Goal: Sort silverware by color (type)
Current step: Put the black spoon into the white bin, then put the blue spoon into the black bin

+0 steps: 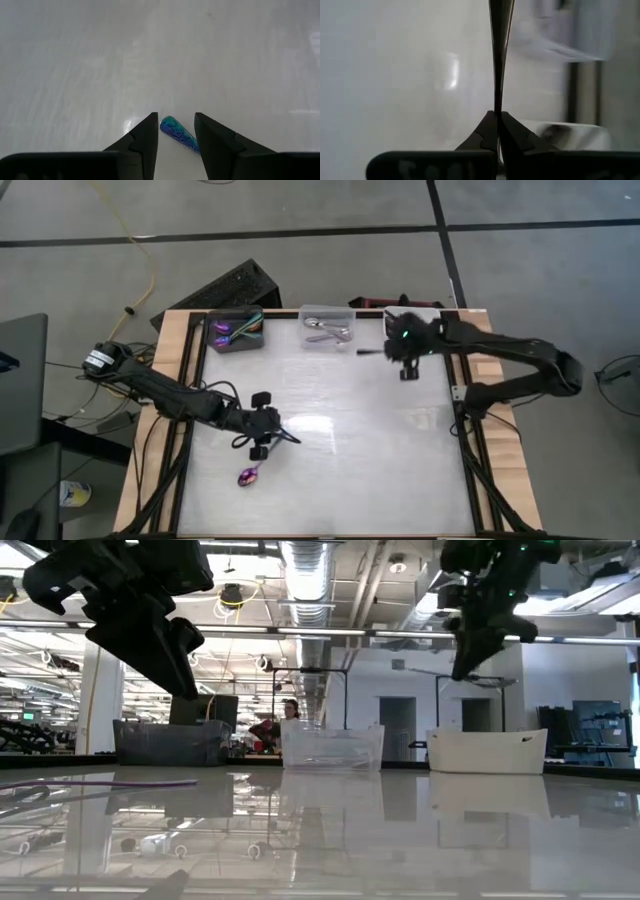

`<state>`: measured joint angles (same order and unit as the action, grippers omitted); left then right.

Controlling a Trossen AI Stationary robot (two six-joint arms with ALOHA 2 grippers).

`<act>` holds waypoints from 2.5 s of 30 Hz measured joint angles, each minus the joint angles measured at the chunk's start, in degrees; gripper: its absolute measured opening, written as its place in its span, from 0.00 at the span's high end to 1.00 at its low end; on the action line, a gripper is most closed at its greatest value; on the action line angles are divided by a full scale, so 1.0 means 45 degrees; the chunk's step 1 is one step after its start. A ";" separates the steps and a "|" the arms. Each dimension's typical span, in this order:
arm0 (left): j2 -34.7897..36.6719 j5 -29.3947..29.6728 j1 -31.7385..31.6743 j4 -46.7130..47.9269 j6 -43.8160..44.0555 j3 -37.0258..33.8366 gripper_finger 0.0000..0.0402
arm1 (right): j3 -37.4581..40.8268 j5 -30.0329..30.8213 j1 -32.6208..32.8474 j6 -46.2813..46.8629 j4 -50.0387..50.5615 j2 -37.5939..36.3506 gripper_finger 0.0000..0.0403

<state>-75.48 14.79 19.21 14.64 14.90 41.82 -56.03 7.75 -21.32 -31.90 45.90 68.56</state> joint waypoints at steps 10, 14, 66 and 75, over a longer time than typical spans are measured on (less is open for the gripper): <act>0.0000 -0.0141 -0.0080 -0.0105 0.0083 0.0000 0.72 | -0.0010 -0.0001 -0.4566 0.0548 -0.1052 0.0021 0.93; 0.0000 -0.0139 -0.0080 -0.0084 0.0083 0.0000 0.72 | -0.0015 -0.0021 -0.5745 0.0715 -0.1097 0.0878 0.93; -0.0825 -0.3415 0.1348 0.1265 0.7252 -0.0005 0.72 | -0.0029 -0.3761 0.1492 0.8298 0.1083 0.1690 0.84; -0.2467 -0.2070 0.2352 0.1087 0.9103 -0.0010 0.72 | -0.0029 -0.3687 0.4781 0.9891 0.0222 0.1690 0.84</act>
<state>-86.58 5.47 29.80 19.53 55.86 41.78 -56.16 -8.84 0.19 12.61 46.90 76.16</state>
